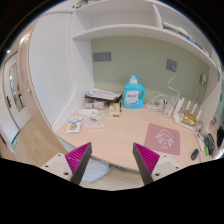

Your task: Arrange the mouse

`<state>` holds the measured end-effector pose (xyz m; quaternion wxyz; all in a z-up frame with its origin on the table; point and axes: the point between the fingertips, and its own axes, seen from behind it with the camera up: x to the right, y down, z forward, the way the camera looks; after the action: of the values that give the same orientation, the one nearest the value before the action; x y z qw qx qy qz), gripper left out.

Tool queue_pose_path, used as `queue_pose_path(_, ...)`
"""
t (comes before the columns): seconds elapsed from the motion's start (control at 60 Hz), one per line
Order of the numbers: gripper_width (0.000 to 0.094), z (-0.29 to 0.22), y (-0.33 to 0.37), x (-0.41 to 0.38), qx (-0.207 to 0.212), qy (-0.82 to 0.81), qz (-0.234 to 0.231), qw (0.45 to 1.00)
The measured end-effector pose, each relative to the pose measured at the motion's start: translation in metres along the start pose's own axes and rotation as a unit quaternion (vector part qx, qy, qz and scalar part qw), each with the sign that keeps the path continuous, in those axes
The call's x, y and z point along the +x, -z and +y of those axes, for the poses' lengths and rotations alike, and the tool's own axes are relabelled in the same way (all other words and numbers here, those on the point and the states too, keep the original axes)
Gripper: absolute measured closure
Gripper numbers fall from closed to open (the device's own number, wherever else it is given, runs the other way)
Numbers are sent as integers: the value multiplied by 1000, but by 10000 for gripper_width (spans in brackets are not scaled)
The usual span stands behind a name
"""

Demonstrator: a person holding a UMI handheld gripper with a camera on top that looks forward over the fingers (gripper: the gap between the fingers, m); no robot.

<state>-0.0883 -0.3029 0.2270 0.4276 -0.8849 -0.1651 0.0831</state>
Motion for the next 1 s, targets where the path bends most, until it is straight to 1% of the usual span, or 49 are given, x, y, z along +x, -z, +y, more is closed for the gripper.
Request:
queue_pose_path(0.167, 86, 38, -3, 58, -17, -23, 7, 1000)
queue_pose_path(0.183, 87, 38, 2, 46, -19, -27, 10, 999)
queue_pose_path(0.2, 87, 48, -3, 70, -18, -29, 8, 999)
queue_pose_path(0.417, 86, 131, -7, 198, -29, -48, 30, 998)
queue_pose_path(0.583, 91, 180, -16, 322, -17, -72, 77, 994)
queue_pose_path(0.667, 91, 194, -24, 383, 0, -77, 107, 991)
queue_pose_path(0.75, 89, 208, -38, 435, 2, -82, 129, 988)
queue_pose_path(0.85, 89, 220, -56, 481, -3, -100, 145, 984)
queue_pose_path(1.0, 91, 221, -83, 524, -2, -139, 157, 978)
